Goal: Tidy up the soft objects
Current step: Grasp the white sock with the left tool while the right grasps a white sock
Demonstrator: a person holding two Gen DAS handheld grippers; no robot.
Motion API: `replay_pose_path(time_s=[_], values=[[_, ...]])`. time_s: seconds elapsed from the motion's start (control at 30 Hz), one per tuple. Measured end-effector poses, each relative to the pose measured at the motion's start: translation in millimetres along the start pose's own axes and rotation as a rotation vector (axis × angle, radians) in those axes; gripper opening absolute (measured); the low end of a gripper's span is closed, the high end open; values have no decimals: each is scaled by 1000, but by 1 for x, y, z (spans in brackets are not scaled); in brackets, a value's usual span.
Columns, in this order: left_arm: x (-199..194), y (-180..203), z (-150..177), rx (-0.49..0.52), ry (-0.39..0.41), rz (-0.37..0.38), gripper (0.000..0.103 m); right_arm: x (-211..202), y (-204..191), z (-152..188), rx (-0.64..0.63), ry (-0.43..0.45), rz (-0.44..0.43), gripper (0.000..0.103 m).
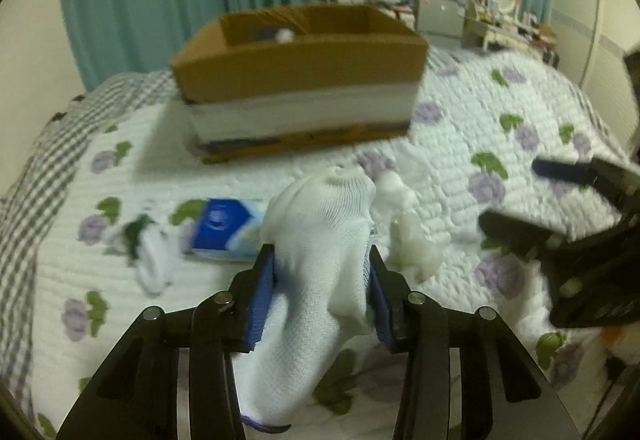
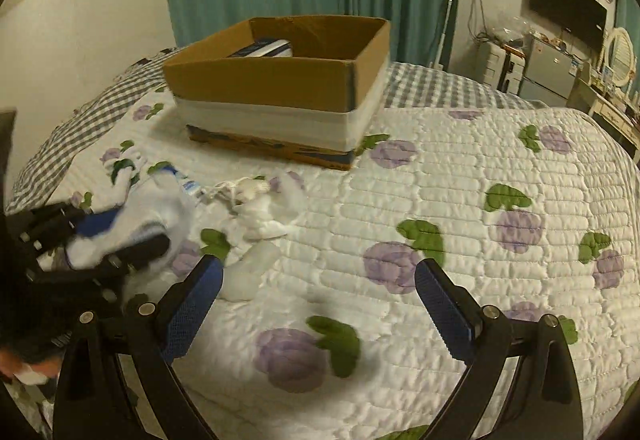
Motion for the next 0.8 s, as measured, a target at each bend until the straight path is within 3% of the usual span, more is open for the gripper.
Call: replay_pose_path(time_s=[0.2, 0.27, 0.4, 0.5, 0.57, 0.63, 0.67, 0.8], values=[[-10, -30, -9, -36, 29, -53, 42, 36, -23, 2, -9, -70, -47, 97], [-4, -35, -7, -34, 23, -82, 42, 49, -25, 3, 2, -100, -54, 84], [13, -44, 1, -60, -26, -82, 42, 73, -24, 7, 49, -150, -79, 80], [22, -46, 7, -64, -42, -78, 42, 83, -26, 8, 54, -163, -96, 70], [24, -47, 8, -61, -43, -73, 42, 91, -28, 10, 47, -185, -109, 49], [24, -47, 8, -57, -41, -70, 42, 91, -30, 10, 44, -185, -112, 44], [23, -48, 8, -57, -41, -67, 42, 89, -29, 9, 49, -175, -121, 36], [19, -51, 10, -59, -43, -64, 42, 75, -29, 10, 82, -138, -148, 33]])
Point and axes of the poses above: each gripper's, at about its wrist camera, not at the fingertips, and x roughly the way its jaws point, y to its right, z to its underside, the point moved 2 cm from there along x, roughly the way its jaws point, and after that the axes turned 14 degrees about -z, right-handed, at the moved point
